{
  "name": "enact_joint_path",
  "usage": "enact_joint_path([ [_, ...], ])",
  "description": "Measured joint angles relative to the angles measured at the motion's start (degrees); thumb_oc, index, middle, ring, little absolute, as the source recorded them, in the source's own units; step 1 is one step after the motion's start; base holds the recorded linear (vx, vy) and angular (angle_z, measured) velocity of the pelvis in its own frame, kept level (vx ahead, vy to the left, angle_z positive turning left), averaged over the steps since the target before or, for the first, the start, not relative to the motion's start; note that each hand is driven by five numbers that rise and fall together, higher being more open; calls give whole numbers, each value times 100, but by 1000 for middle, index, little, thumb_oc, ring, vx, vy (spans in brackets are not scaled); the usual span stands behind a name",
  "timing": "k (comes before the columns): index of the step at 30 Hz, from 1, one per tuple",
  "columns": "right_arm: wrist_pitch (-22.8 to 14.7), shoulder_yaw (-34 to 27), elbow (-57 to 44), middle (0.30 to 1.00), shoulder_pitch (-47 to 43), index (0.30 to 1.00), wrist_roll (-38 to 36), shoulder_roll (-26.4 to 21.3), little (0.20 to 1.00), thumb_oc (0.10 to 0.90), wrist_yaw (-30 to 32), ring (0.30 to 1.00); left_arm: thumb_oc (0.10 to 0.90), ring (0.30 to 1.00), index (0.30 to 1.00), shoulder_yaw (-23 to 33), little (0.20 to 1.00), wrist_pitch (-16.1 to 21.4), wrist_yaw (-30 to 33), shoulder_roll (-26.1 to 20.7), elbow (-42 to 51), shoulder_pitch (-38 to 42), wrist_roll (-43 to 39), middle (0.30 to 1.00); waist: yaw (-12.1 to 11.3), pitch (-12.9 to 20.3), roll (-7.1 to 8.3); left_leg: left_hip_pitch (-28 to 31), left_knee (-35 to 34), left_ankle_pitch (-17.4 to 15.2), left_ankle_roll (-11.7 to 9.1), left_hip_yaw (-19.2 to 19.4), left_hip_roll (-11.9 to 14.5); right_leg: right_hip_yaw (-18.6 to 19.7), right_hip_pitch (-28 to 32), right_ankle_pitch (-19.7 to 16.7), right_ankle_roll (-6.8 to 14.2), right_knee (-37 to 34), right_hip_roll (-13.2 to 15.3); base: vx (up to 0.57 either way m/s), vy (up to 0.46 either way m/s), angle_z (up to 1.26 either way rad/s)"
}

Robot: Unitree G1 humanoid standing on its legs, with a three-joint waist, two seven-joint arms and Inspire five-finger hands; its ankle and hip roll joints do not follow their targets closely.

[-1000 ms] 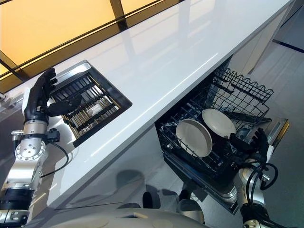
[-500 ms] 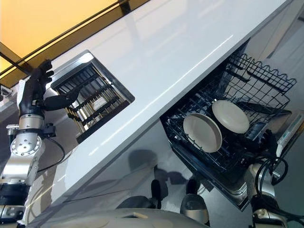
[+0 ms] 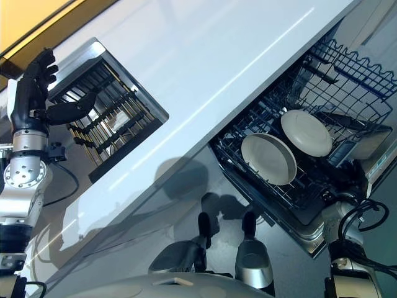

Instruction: Pick up plates and place into dishwasher.

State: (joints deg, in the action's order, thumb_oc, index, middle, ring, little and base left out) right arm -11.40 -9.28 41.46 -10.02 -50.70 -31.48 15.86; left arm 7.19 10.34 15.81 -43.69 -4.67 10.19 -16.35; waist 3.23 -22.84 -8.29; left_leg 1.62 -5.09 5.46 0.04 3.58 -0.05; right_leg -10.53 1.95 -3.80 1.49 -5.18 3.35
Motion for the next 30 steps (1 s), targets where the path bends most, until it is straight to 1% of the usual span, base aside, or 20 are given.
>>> enact_joint_path([
  [3,-110,1,-80,900,-8,900,-121,-1,900,800,-192,900,800,900,900,-40,900,1,6,-2,-107,119,0,900,13,-105,-4,-31,0,3,4,19,-3,26,-46,-15,3,0,1,7,3,-4],
  [7,-201,34,-478,900,-19,900,-93,4,900,800,-366,900,800,900,900,-45,900,49,29,-7,-192,216,2,900,58,-363,-18,-63,0,11,3,53,2,51,-91,-39,-10,0,-7,4,13,-6],
  [9,-246,171,-824,900,-27,900,86,11,900,800,-368,900,800,900,900,-47,900,126,51,-7,-295,237,6,900,97,-395,-28,-171,0,23,3,68,2,62,-207,-85,-17,1,-13,5,16,-5],
  [13,-250,377,-1105,900,-140,900,332,30,900,800,-367,900,800,900,900,-75,900,126,72,-3,-353,321,16,900,106,-505,-28,-206,0,26,3,79,2,64,-246,-88,-21,2,-13,3,4,-1],
  [17,-247,691,-1422,900,-435,900,535,98,900,800,-386,900,800,900,900,-90,900,126,78,18,-378,459,32,900,87,-601,-25,-208,1,26,2,76,2,60,-246,-89,-21,2,-18,27,3,1],
  [20,-243,879,-1661,900,-676,900,553,131,900,800,-637,900,800,900,900,-168,900,126,77,23,-455,572,50,900,5,-601,-25,-200,2,27,1,77,3,58,-239,-89,-21,2,-19,28,1,1],
  [23,-243,1080,-2084,900,-997,900,621,137,900,800,-1119,900,800,900,900,-254,900,125,76,28,-562,649,51,900,-65,-601,-25,-128,2,28,1,68,4,40,-159,-88,-21,2,-18,54,0,3],
  [26,-246,1408,-2420,900,-1751,900,635,146,900,800,-1529,900,800,900,900,-339,900,125,67,80,-568,753,53,900,-210,-601,-23,9,2,28,0,58,1,6,-10,-87,-21,2,-21,59,2,6],
  [28,-208,1404,-2328,900,-1799,900,521,221,900,800,-1388,900,800,900,900,-363,900,125,69,81,-568,800,53,900,-310,-593,-4,69,2,39,0,19,-1,-38,70,-84,-21,1,-19,49,-7,10],
  [30,-208,1398,-2325,900,-1803,900,469,241,900,800,-1389,900,800,900,900,-362,900,122,74,80,-586,797,53,900,-321,-594,-6,51,2,70,9,-19,-7,-82,75,-84,-21,1,-4,45,-8,12],
])
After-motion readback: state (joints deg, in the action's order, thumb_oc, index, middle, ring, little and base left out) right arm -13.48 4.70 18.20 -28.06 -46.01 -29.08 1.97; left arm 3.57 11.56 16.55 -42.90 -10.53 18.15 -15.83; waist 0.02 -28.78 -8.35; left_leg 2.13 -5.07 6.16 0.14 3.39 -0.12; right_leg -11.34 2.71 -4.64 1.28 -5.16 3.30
